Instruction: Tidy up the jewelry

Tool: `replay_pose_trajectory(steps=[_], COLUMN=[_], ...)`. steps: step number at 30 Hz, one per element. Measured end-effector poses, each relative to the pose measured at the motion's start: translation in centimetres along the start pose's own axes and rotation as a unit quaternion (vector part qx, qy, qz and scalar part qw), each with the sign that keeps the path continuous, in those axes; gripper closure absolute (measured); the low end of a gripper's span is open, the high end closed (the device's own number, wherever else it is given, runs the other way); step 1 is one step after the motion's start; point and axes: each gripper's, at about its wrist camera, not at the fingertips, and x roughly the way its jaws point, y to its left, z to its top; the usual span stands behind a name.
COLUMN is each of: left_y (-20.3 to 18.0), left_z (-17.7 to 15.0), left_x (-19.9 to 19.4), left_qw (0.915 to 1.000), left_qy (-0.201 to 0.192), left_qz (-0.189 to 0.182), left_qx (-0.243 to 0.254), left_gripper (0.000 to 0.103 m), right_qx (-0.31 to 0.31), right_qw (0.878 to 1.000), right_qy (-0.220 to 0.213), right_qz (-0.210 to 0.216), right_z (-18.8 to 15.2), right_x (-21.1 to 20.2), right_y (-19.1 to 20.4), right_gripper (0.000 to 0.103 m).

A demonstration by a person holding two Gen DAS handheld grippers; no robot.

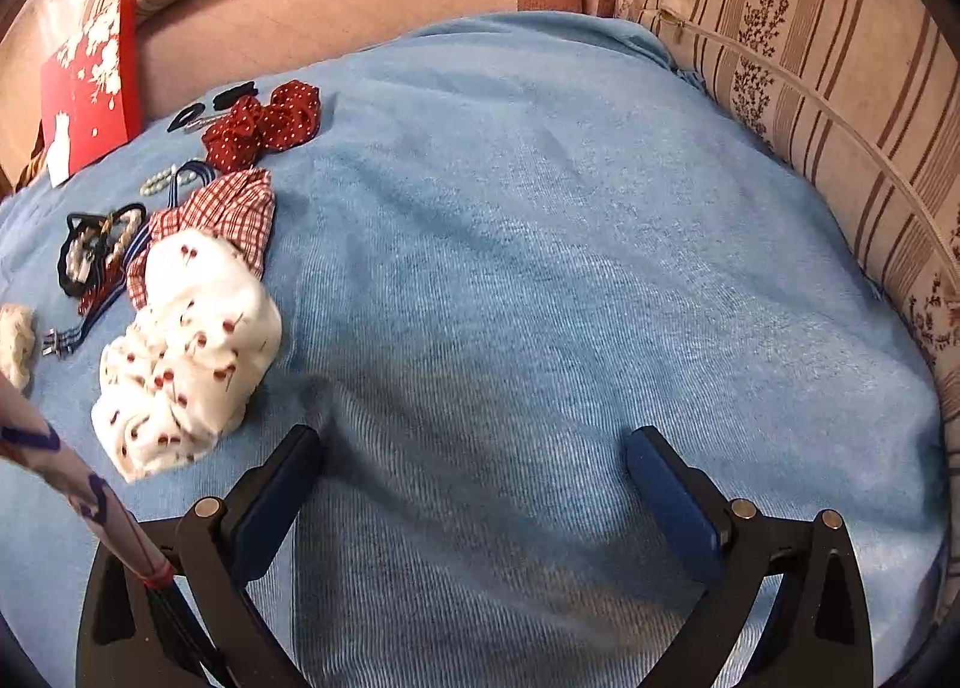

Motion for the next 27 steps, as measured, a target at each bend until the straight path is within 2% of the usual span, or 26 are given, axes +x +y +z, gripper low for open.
replay_pose_trajectory(steps=[1, 4, 8, 10, 12, 14, 15, 17, 19, 21, 23, 26, 27], left_y=[-0.7, -2.5, -5.1, -6.7, -8.0, -8.7, -8.6, -7.3, -5.2, -3.7, -2.1, 0.0, 0.4], left_z=[0.3, 0.6, -0.1, -1.5, -2.8, -3.4, -3.3, -2.6, -0.7, 1.7, 4.0, 6.7, 7.0], left_x=[-0.5, -1.6, -1.9, -1.9, -1.9, -1.9, -2.0, -2.1, -1.8, -0.3, 2.1, 7.2, 8.1], left_qw=[1.0, 0.9995, 0.9983, 0.9975, 0.9982, 0.9989, 0.999, 0.999, 0.9982, 0.9977, 0.9983, 0.9996, 0.9995], left_qy=[-0.008, -0.031, -0.026, -0.015, -0.016, -0.018, -0.02, -0.038, -0.059, -0.058, -0.043, 0.009, 0.018], left_qz=[-0.002, -0.008, -0.043, -0.06, -0.051, -0.043, -0.039, -0.017, 0.007, 0.032, 0.038, 0.022, 0.017], left_qx=[0.0, -0.002, -0.028, -0.035, -0.025, 0.003, 0.014, 0.013, 0.011, 0.016, 0.008, -0.015, -0.02], left_gripper=[0.041, 0.034, 0.032, 0.032, 0.032, 0.032, 0.032, 0.032, 0.032, 0.032, 0.032, 0.032, 0.037], right_qx=[0.003, 0.01, 0.059, 0.075, 0.091, 0.099, 0.094, 0.06, 0.045, 0.043, 0.047, 0.052, 0.053], right_qw=[1.0, 1.0, 0.994, 0.991, 0.99, 0.991, 0.992, 0.995, 0.996, 0.995, 0.995, 0.995, 0.995], right_qy=[0.003, -0.003, -0.089, -0.114, -0.108, -0.076, -0.066, -0.054, -0.065, -0.074, -0.077, -0.074, -0.072], right_qz=[-0.012, -0.029, -0.017, -0.004, 0.02, 0.05, 0.056, 0.05, 0.042, 0.043, 0.045, 0.05, 0.051], right_z=[-0.1, -0.6, -3.0, -4.4, -5.5, -6.8, -7.0, -7.7, -8.3, -8.2, -8.1, -7.7, -7.8], right_x=[-0.3, -2.5, -8.8, -10.6, -11.2, -11.0, -10.8, -11.0, -11.9, -12.5, -13.0, -13.0, -12.9], right_y=[0.2, 0.8, 1.2, 1.6, 2.0, 2.6, 3.0, 4.2, 4.7, 5.0, 5.1, 5.2, 5.3], right_gripper=[0.001, 0.013, 0.013, 0.012, 0.012, 0.013, 0.015, 0.025, 0.025, 0.025, 0.025, 0.025, 0.025])
